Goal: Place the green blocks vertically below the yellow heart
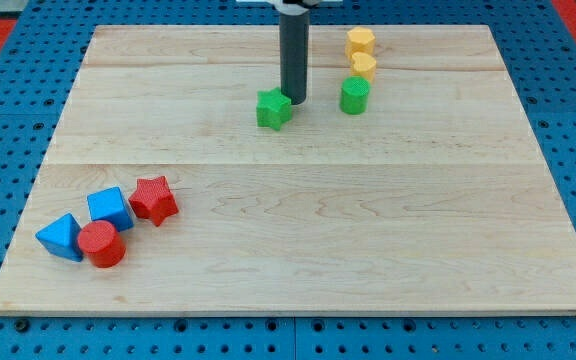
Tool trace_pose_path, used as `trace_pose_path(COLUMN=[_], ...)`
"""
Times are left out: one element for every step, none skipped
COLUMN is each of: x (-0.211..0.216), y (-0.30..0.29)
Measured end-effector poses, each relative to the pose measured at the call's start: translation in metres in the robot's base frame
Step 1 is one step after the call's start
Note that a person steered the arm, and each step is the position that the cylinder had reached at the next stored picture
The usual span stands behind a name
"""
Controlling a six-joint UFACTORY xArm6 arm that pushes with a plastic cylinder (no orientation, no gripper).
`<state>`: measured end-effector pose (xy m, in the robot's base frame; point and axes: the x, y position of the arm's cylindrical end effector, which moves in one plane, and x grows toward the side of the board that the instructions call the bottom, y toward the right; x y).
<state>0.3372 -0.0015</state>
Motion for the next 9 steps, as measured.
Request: trace_pose_path(x=[-0.024,0.015,0.029,0.034,0.058,0.062,0.053,0.065,0.111], y=[-0.03,-0.058,-0.024,0.024,0.0,0.031,0.056,0.044,0.042])
